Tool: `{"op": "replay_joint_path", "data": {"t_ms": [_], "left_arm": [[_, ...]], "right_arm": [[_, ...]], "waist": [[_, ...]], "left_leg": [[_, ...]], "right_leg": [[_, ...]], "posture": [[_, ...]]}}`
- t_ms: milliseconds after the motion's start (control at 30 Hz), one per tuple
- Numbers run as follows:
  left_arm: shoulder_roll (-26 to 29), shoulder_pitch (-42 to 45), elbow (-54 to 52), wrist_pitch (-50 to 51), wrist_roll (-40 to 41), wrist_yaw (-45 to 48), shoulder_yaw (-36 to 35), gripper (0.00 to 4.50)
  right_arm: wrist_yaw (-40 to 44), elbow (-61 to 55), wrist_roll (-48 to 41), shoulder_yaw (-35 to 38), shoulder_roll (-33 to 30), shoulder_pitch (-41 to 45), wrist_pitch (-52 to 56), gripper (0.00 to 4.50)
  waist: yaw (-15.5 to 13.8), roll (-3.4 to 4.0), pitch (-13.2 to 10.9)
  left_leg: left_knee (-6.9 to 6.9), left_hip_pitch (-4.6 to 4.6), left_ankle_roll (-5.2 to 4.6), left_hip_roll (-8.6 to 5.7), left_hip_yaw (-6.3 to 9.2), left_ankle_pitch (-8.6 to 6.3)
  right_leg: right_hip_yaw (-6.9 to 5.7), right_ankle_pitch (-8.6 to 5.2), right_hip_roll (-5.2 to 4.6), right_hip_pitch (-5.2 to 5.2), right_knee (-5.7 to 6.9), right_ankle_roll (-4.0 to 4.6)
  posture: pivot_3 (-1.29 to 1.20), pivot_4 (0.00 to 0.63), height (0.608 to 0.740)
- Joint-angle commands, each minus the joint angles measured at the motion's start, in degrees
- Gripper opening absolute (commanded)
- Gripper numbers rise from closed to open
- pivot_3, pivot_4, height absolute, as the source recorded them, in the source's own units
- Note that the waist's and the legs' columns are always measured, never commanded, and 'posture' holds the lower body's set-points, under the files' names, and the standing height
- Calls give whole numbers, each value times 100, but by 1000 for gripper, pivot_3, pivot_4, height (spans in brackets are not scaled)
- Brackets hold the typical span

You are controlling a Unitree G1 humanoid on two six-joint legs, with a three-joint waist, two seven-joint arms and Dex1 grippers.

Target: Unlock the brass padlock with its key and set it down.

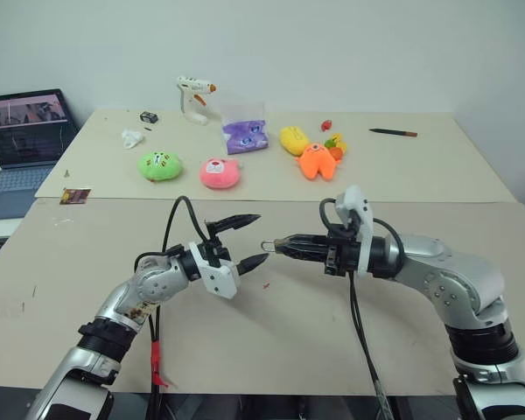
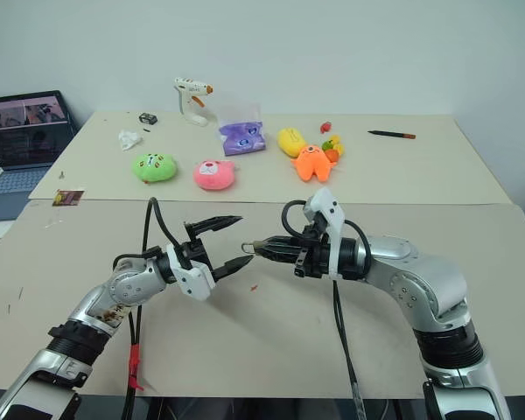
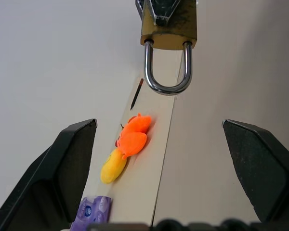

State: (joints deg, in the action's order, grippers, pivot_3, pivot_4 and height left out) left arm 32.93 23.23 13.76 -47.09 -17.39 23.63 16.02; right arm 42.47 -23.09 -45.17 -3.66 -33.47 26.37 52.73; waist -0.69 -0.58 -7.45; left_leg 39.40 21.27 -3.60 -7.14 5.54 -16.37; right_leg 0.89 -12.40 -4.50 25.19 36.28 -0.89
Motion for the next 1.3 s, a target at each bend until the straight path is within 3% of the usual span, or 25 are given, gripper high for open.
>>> {"op": "replay_joint_path", "data": {"t_ms": [33, 167, 333, 500, 667, 1033, 1300], "left_arm": [[-45, 4, -102, 136, 465, 170, -107, 3378], [-179, -25, -142, 648, 1223, 649, -72, 1755], [-338, 23, -142, 1666, 2338, 1399, -243, 106], [-519, 50, -691, 4231, 4306, 2541, -424, 106], [-454, 18, -1329, 5979, 5386, 3165, -614, 106], [-694, 122, -1889, 7365, 6021, 3082, -1115, 106], [-625, -273, -2645, 7821, 5959, 3314, -857, 106]], "right_arm": [[22, -109, -73, 188, -8, 153, -60, 94], [8, -194, -147, 240, -21, 131, -23, 94], [95, -357, -255, 333, -173, 29, -2, 94], [159, -435, -296, 420, -314, -64, -11, 94], [161, -496, -387, 451, -346, -68, 22, 94], [263, -631, -429, 320, -535, -315, 4, 94], [292, -550, -317, 274, -521, -278, -74, 94]], "waist": [[2, 0, 0], [3, 0, 0], [7, 0, 0], [14, 0, 0], [45, 0, 0], [28, 0, 0], [24, 0, 0]], "left_leg": [[0, 0, 0, 1, 0, 0], [0, 0, 0, 1, 0, 0], [0, 0, 0, 1, 0, 0], [3, 0, -2, 1, 0, 0], [9, 1, -3, 2, 1, -1], [11, 0, -2, 2, 2, -1], [10, 0, -1, 4, 2, -1]], "right_leg": [[1, 0, 0, 0, 0, 0], [2, 0, 1, 0, 1, 0], [1, 0, 1, 1, 1, 0], [0, 0, 2, 0, 3, 0], [1, 0, 4, -1, 6, 0], [4, 0, 3, -3, 3, 0], [9, 0, 2, -4, 2, 1]], "posture": [[0, 150, 740], [0, 150, 740], [0, 150, 740], [0, 150, 740], [0, 150, 740], [0, 150, 740], [0, 150, 740]]}}
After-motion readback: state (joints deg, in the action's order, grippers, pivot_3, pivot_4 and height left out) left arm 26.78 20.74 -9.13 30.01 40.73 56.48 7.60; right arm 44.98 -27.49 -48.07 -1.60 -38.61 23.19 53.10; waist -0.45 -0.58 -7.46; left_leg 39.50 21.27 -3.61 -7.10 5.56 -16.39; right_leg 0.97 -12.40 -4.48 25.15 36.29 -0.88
